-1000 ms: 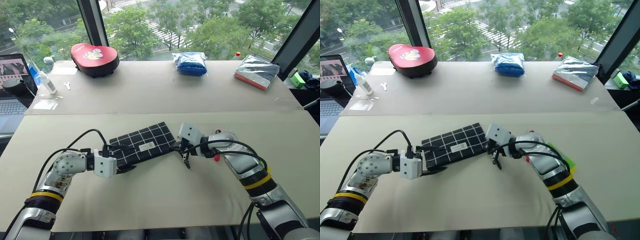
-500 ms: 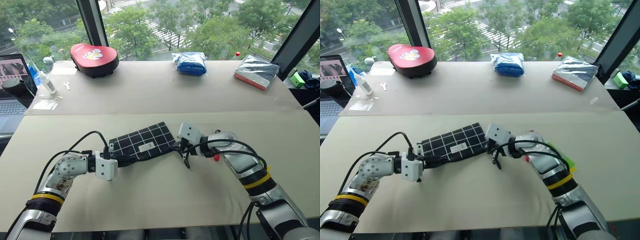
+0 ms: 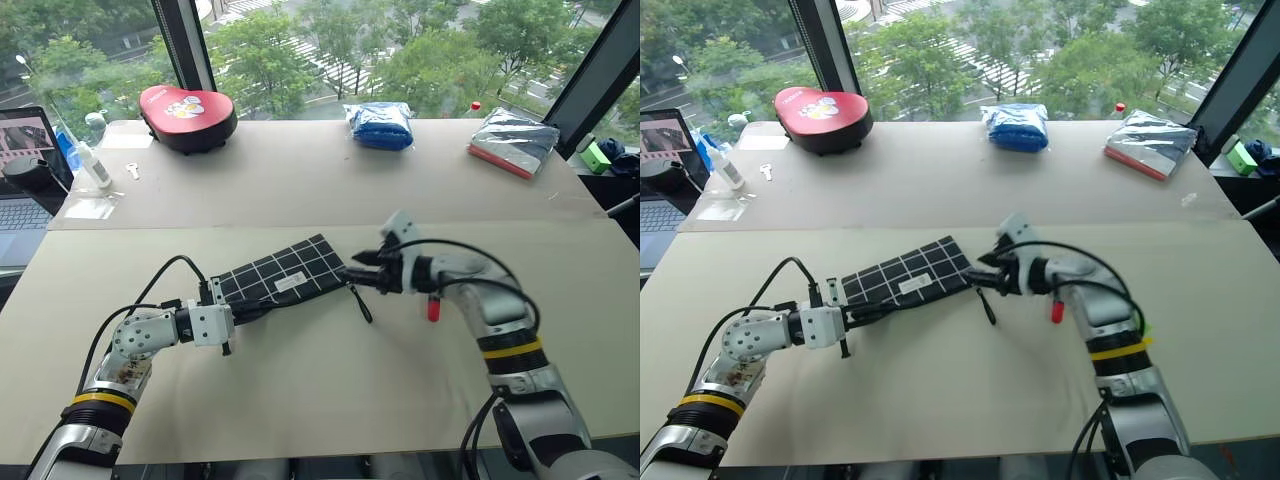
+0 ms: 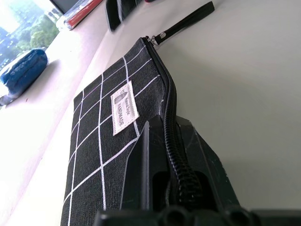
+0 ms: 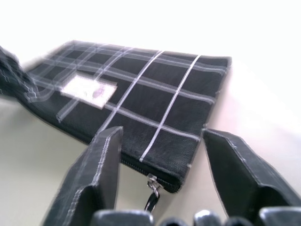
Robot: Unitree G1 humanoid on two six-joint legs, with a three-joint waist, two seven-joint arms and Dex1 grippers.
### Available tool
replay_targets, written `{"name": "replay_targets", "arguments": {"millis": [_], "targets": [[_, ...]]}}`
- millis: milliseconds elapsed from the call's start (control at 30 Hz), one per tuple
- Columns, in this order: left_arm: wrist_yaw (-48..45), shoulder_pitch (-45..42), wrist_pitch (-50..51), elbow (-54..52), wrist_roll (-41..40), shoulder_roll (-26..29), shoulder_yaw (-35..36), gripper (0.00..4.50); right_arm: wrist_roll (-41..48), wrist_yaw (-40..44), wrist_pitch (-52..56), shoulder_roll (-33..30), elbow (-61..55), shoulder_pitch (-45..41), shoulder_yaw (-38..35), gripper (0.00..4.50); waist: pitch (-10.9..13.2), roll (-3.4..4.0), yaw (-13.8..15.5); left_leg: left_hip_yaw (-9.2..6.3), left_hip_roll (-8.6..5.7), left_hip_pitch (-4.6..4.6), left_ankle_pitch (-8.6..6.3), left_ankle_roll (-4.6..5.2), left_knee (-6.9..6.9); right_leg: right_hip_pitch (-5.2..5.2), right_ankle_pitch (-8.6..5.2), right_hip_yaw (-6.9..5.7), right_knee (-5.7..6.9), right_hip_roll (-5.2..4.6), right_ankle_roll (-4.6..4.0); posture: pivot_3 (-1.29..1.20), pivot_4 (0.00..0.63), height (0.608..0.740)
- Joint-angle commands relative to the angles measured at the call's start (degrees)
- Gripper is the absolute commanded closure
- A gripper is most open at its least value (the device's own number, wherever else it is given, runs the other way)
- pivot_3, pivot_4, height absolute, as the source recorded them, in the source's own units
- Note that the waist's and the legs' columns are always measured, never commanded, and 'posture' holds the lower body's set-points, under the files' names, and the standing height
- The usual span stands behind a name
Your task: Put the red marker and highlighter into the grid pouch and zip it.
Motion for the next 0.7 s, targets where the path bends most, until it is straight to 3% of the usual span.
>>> {"name": "replay_targets", "arguments": {"millis": [33, 133, 267, 467, 700], "targets": [[3.34, -0.85, 4.18, -2.75, -2.92, -1.78, 3.08, 4.50, 3.63, 0.54, 2.49, -4.07, -5.93, 0.77, -3.47, 0.92, 0.00, 0.00, -0.03, 0.00, 0.00, -0.02, -0.01, 0.01, -0.01, 0.00, 0.00, -0.01, 0.00, 0.00, 0.00, 0.00, 0.150, 0.740], [5.61, -1.63, 8.29, -5.34, -3.55, -3.60, 3.91, 4.50, 0.00, -1.66, 1.89, -6.30, -7.64, 3.50, 1.38, 0.92, 0.00, 0.00, -0.10, 0.00, 0.01, -0.02, -0.01, 0.02, -0.02, 0.00, 0.00, -0.02, -0.01, 0.00, 0.01, 0.00, 0.150, 0.740], [6.34, -2.25, 10.51, -6.82, -2.12, -4.81, 3.61, 4.50, -3.75, -5.46, 0.15, -4.39, -6.76, 4.98, 6.65, 0.92, 0.00, 0.00, -0.33, 0.05, 0.00, -0.02, -0.01, 0.01, -0.02, -0.01, 0.00, 0.03, -0.01, 0.01, 0.01, 0.00, 0.150, 0.740], [6.48, -2.69, 12.11, -8.10, -1.30, -5.86, 3.11, 4.50, -7.71, -11.54, -2.48, 0.97, -0.54, 1.49, 8.84, 0.92, 0.01, 0.01, -0.24, 0.06, -0.02, -0.02, 0.00, 0.00, 0.00, -0.03, 0.00, 0.06, -0.01, 0.01, 0.01, 0.00, 0.150, 0.740], [6.54, -1.97, 12.80, -9.55, -0.75, -6.24, 2.94, 4.50, -8.82, -10.54, -4.85, 2.43, 4.29, -1.51, 9.92, 0.92, 0.01, 0.01, -0.13, 0.05, -0.04, -0.05, 0.00, 0.01, -0.01, -0.03, 0.00, 0.04, -0.02, 0.01, 0.01, 0.00, 0.150, 0.740]]}}
